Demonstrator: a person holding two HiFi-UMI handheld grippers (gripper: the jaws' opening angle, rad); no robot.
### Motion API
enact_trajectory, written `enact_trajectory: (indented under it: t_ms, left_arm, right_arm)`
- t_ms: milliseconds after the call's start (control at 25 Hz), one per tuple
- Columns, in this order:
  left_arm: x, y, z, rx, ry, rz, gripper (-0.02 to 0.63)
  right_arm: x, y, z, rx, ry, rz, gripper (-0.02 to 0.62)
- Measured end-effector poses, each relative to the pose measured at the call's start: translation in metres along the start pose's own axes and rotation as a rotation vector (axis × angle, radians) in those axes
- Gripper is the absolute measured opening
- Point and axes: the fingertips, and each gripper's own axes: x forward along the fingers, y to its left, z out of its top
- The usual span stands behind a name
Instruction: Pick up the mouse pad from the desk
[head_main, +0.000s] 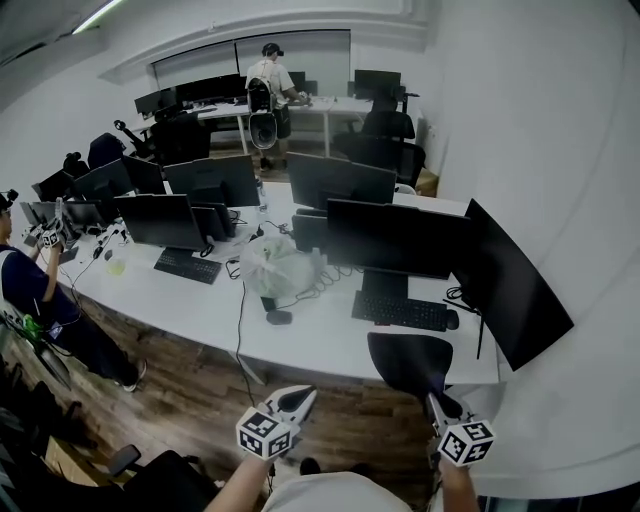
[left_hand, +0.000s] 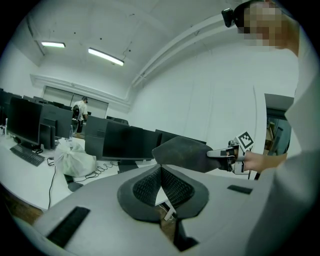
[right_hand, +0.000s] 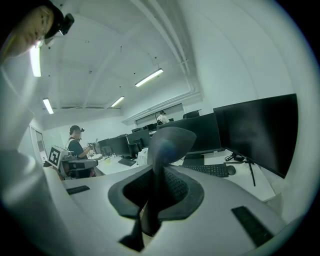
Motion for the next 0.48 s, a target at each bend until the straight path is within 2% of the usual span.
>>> enact_trajectory:
  t_ms: [480]
  left_arm:
    - [-0.009, 0.005, 0.007, 0.000, -0.025, -0.008, 0.015]
  right_arm:
    - [-0.006, 0.012, 0.002, 0.012, -0.011, -0.008, 0.044]
